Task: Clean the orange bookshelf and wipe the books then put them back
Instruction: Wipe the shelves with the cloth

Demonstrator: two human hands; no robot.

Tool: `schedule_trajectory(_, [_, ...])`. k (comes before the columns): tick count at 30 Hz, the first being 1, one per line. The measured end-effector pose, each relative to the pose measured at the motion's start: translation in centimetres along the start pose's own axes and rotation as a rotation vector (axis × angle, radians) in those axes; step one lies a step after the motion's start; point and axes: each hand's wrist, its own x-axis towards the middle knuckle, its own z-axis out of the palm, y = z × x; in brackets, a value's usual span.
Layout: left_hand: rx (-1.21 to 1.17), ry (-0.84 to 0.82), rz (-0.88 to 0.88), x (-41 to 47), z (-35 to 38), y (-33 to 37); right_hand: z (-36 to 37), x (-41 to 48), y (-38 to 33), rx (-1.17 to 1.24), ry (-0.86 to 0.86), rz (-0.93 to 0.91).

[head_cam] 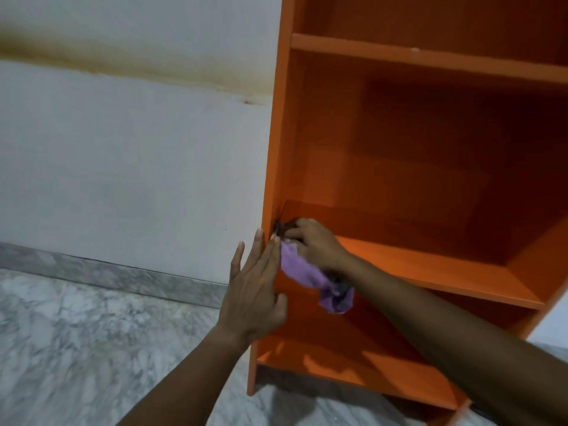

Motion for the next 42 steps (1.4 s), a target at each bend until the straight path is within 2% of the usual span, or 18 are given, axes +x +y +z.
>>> schedule_trajectory(3, [-0.072, 0.002, -0.065, -0.6, -0.7, 0.7, 0.9, -3.1, -2.0, -0.076, 0.088, -0.079])
schedule_trajectory(6, [0.067, -0.088, -0.095, -1.0, -1.5, 2.6, 1.1, -5.9, -2.4, -0.115, 0.146, -0.221])
schedule_trajectory(11, [0.261, -0.312, -0.061, -1.3, -1.1, 6.2, -1.7, -11.8, 1.0, -0.279, 0.244, -0.161])
schedule_trajectory(18, [0.323, -0.506, -0.046, 1.4, 0.6, 14.4, -6.5, -21.9, 7.1, -0.377, 0.25, 0.181])
schedule_trajectory(22, [0.235, -0.549, -0.142, 2.8, 2.5, 18.0, -8.9, -26.4, 9.5, -0.441, 0.241, 0.348])
schedule_trajectory(25, [0.177, -0.6, -0.21, 4.0, 2.4, 19.1, -10.0, -29.3, 9.9, -0.46, 0.29, 0.484])
schedule_trajectory(29, [0.215, -0.683, -0.163, 3.6, 0.8, 19.0, -10.9, -30.6, 9.3, -0.465, 0.35, 0.625])
schedule_trajectory(33, [0.184, -0.696, -0.146, 1.2, 1.1, 19.2, -8.9, -30.5, 8.1, -0.199, 0.569, 0.809])
schedule_trajectory(34, [0.189, -0.723, -0.139, 0.5, 1.7, 19.1, -7.5, -30.8, 7.8, -0.132, 0.577, 0.841])
schedule_trajectory(38, [0.122, -0.849, -0.17, -0.7, 5.8, 18.5, -1.9, -31.3, 9.7, -0.019, 0.382, 0.85])
schedule_trajectory(42, [0.004, -0.896, -0.222, -1.5, 12.0, 17.1, 3.0, -30.2, 14.7, -0.083, 0.354, 0.918])
